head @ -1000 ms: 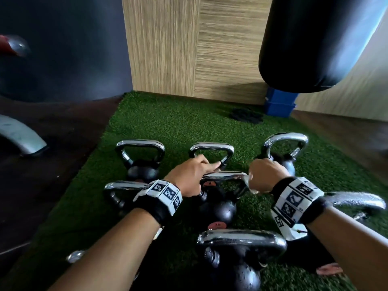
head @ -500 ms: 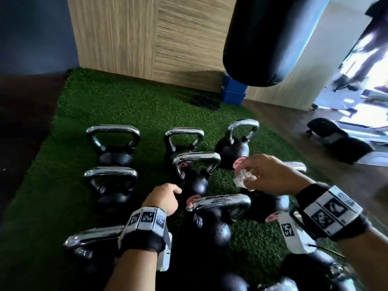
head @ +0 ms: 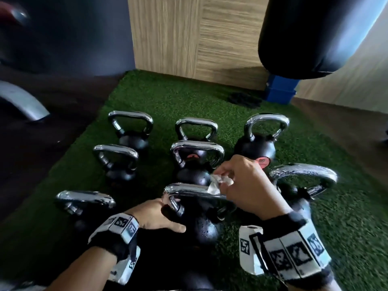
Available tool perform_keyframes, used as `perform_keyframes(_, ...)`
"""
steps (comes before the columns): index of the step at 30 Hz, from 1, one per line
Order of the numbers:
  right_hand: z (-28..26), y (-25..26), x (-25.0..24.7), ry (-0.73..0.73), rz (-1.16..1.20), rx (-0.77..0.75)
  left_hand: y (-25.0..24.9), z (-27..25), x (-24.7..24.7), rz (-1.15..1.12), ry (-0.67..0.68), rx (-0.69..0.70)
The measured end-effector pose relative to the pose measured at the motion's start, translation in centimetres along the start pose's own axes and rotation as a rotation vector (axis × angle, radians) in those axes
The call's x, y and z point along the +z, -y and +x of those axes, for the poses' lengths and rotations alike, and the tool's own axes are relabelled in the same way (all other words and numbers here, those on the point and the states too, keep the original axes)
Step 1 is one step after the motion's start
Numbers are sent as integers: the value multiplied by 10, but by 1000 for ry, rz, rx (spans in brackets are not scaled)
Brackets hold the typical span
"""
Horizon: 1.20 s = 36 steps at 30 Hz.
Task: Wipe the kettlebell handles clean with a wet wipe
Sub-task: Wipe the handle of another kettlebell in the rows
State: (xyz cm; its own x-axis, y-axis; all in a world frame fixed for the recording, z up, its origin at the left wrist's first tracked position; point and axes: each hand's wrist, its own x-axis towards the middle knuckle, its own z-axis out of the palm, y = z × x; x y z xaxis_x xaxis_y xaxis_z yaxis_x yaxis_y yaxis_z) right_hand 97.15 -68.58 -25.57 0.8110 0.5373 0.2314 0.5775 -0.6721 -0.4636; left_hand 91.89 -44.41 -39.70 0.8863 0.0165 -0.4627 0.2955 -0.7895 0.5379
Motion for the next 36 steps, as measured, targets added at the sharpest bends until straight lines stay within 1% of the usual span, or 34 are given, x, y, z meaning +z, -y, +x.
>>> perform_keyframes(3,-5,-7,11,1,8,-9,-5,-4,11,0,-45,-28)
perform_keyframes(6,-9,-6,20,-33,47,-22,-11,-9,10,47,-67,-46)
perform_keyframes(9,-12,0,25,-35,38,-65,-13,-12,7,81,-85,-56)
perform_keyframes(12,-13,5,29,-17,25,-73,-11,-13,9,44,-118,-19)
perform_keyframes(16,-11,12,35,-17,24,-83,-9,-14,16,-84,-179,39)
perform_keyframes(20,-13,17,41,11,-13,-103,-5,-9,19,-133,-205,77)
perform_keyframes(21,-14,13,39,-9,-8,-90,-5,-8,19,-137,-213,93)
perform_keyframes(24,-21,-3,30,-91,13,13,-5,-4,20,-157,-222,126)
perform_keyframes(26,-24,-8,27,-113,-9,66,-5,-2,20,-170,-217,131)
perform_keyframes(31,-25,-9,35,-144,34,33,-2,3,22,-281,-127,148)
perform_keyframes(33,-33,-21,36,-180,33,76,-1,4,24,-297,-118,157)
perform_keyframes(36,-46,-40,37,-279,52,175,-1,2,24,-333,-117,156)
